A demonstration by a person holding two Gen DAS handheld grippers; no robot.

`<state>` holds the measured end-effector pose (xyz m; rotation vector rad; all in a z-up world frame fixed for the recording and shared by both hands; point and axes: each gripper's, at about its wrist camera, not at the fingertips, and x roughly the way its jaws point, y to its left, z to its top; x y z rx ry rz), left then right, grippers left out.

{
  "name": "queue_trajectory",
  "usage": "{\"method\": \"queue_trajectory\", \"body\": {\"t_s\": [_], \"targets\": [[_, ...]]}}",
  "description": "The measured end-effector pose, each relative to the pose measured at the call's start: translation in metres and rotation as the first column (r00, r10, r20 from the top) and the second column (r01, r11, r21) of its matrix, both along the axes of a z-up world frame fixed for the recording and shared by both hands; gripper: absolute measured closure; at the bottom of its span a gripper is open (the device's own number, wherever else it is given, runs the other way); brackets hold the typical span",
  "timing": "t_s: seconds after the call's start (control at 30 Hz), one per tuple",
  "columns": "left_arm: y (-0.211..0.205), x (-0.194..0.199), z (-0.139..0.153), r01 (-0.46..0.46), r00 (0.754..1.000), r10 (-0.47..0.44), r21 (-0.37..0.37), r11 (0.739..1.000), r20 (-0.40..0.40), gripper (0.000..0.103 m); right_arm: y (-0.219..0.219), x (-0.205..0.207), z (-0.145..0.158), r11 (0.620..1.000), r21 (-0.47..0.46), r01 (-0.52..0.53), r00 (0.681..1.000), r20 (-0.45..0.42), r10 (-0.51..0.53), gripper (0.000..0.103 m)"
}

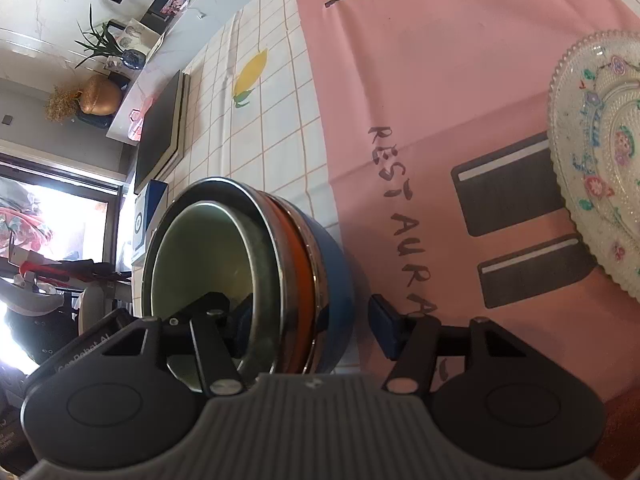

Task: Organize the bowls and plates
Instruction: 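Close both grippers on the bowl stack rim and lift it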

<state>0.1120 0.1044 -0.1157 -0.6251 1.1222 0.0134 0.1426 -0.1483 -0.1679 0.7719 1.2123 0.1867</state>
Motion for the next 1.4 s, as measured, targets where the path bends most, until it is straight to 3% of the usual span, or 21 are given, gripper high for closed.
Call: {"method": "queue_trajectory", "body": {"t_s": [0.13,0.23,0.93,1.4], "targets": [[-0.004,0.001,-0.003,0.008,1.000,-0.008,-0.006,1.000,0.006,0.039,0.000,0.001,-0.003,1.000,0.026,0.003,1.000,-0.001,-0.003,0.049],[-0.005,0.001,-0.002,0.016,1.000,-0.015,-0.017,1.000,0.024,0.048,-0.001,0.000,-0.005,0.999,0.042,0.007,1.000,0.002,-0.007,0.051],[-0.018,-0.003,0.004,0.073,0.996,-0.074,0.024,0.997,0.045,0.049,-0.012,-0.009,-0.004,0.996,0.077,0.036,0.999,-0.014,-0.035,0.054],[-0.066,-0.010,0.029,0.138,0.985,-0.138,0.014,0.990,0.100,0.049,-0.056,-0.028,0.021,0.995,0.077,0.069,0.997,0.025,-0.071,0.054]]}}
